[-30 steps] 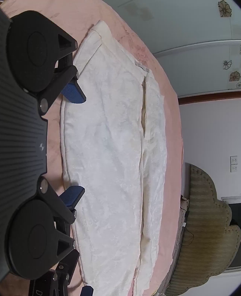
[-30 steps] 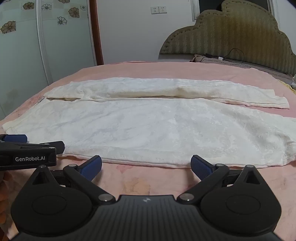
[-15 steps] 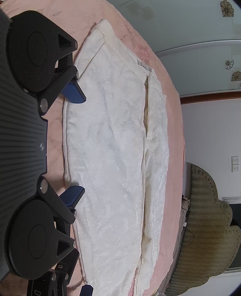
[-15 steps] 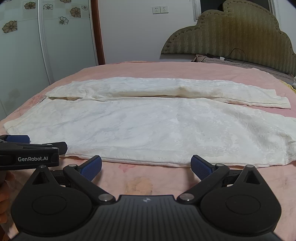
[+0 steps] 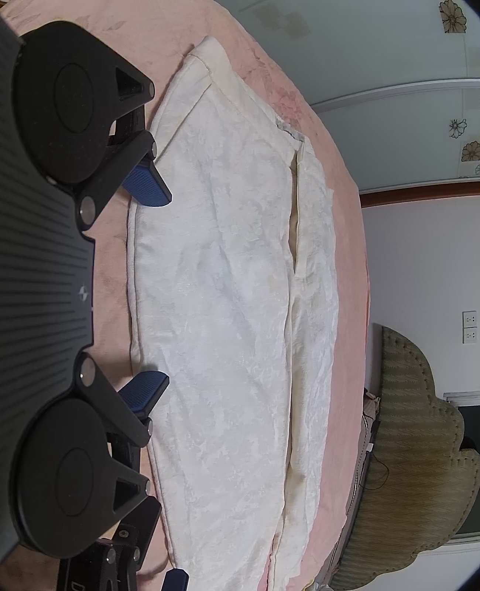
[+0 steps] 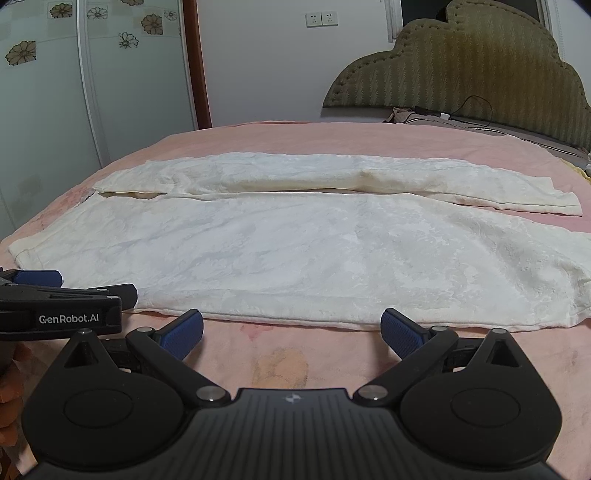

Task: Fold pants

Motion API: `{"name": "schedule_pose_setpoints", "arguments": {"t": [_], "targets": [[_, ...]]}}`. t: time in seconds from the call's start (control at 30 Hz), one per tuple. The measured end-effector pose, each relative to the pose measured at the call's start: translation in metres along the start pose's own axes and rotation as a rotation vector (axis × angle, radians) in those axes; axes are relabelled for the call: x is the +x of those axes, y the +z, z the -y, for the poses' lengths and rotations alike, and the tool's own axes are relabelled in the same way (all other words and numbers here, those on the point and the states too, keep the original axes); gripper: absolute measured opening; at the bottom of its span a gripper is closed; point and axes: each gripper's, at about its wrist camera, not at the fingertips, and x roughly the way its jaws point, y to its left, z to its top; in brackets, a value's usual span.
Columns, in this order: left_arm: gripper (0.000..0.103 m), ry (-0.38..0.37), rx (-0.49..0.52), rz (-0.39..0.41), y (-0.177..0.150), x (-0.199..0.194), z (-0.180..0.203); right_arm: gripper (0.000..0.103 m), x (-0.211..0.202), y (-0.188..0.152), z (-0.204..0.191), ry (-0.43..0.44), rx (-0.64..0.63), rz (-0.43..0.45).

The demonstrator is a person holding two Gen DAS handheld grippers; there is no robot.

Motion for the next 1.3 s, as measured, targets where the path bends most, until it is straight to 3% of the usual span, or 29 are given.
{"name": "schedule_pose_setpoints", "arguments": {"t": [0.17,0.3,0.4,0.73,0.83,0.97,1.17,1.3], "targets": [[0.098,-0.009,-0.011,0.006,0.0,-0.001,0.0,0.103,-0.002,0.0,0.001,0.006,0.003,0.008],[0.097,-0.058,-0.079,0.064,0.003,-0.003,-0.004,0.103,-0.003,0.001,0.002,0.012,0.004,0.012],[0.097,-0.05,-0.049,0.026,0.005,-0.003,-0.005,0.103,-0.003,0.001,0.003,0.018,0.002,0.014],[0.097,-0.047,-0.027,0.044,0.021,-0.002,-0.015,0.103,0.002,0.015,0.003,0.059,-0.028,0.026],[0.098,-0.028,-0.057,0.073,0.037,0.002,-0.028,0.103,0.008,0.031,0.008,0.11,-0.04,0.035],[0.098,0.063,-0.104,0.096,0.059,0.028,-0.049,0.103,0.024,0.062,0.011,0.262,-0.08,0.066],[0.098,0.16,-0.122,0.071,0.066,0.07,-0.067,0.103,0.074,0.113,-0.001,0.274,-0.235,0.132],[0.098,0.166,-0.097,-0.014,0.046,0.098,-0.065,0.102,0.131,0.153,-0.009,0.292,-0.294,0.088]]}}
